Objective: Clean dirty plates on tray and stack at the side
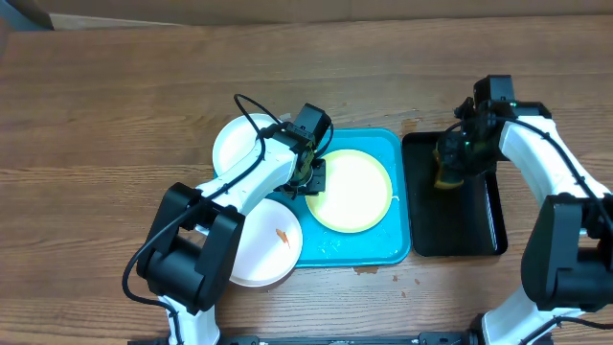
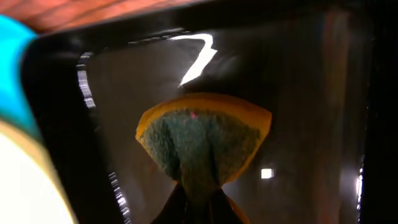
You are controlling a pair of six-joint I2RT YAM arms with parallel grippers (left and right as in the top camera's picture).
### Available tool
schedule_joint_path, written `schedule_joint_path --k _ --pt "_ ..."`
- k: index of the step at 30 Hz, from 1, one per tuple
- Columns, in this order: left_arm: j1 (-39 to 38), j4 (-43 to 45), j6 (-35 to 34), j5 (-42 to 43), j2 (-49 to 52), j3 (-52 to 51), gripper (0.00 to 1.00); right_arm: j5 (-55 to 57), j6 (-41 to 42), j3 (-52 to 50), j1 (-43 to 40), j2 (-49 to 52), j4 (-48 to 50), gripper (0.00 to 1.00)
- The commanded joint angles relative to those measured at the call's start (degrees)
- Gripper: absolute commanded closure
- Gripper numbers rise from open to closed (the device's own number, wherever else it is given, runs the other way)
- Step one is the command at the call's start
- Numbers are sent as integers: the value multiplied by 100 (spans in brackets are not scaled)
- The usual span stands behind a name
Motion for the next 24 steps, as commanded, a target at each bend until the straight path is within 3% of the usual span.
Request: schedule_joint_path --k 1,7,10,12,19,24 --pt "-7 7 2 -13 101 -50 71 490 107 -330 4 -76 175 96" --pt "-7 7 2 -13 101 -50 71 938 382 -501 4 -74 380 94" --pt "-7 9 0 -11 101 -50 70 785 382 -496 15 -74 398 59" --pt "-7 11 0 -4 101 -50 70 601 382 -424 15 -74 378 47" --pt "-7 9 2 2 101 -50 67 426 570 813 -133 -76 -588 44" --pt "-7 4 2 0 101 -50 67 433 621 1696 -494 -76 -1115 36"
